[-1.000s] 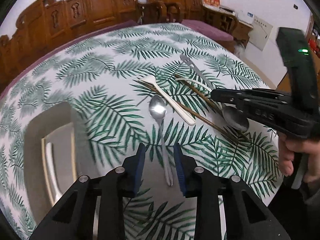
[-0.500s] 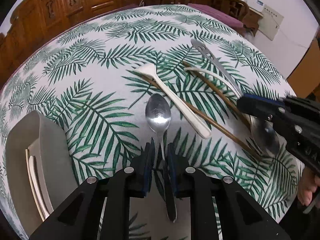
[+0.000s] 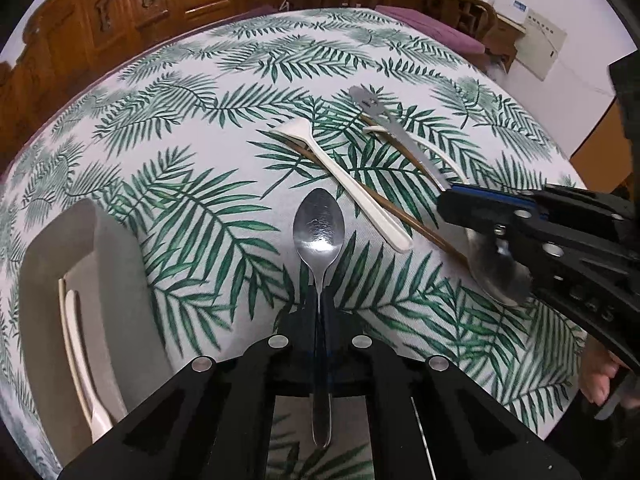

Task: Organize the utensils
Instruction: 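Grasp a metal spoon with the left tool while the right tool holds its spoon, then carry the metal spoon into the tray and open the left tool while the right tool holds its spoon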

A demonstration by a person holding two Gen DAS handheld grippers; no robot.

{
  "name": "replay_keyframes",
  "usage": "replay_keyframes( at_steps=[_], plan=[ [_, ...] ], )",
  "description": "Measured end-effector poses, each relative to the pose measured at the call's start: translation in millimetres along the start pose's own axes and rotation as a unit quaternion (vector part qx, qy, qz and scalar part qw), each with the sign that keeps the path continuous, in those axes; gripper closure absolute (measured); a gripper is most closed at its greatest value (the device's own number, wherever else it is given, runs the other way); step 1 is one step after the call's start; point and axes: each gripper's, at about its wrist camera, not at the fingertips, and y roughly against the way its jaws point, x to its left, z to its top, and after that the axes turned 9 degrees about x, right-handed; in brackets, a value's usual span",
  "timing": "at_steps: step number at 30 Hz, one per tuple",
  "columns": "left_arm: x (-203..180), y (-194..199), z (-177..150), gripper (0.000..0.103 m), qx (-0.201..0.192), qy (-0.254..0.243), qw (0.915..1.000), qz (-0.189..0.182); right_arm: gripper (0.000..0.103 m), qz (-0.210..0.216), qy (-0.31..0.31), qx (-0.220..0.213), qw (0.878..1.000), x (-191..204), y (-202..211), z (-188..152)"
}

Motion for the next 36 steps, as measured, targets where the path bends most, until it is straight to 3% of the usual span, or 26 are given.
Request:
replay_keyframes(
  at_steps=[14,29,36],
  plan=[
    [10.5,68.0,-26.5,0.101,-0.052,0.009,0.9986,0.007,0.096,-0.019,0.014,-0.006,1.0,13.8,14.0,-2.9],
    [41.8,143.4,-53.4,0.101,-0.104,0.037,0.9937,0.019,0.096,-0.014,0.075,-0.032,0.997,88.0,77.0,4.9],
    [64.1,156.3,-58.6,0.101,-0.107,0.048,0.9929,0.017,0.096,-0.006,0.092,-0.03,0.995,119.8,95.7,7.8]
  ],
)
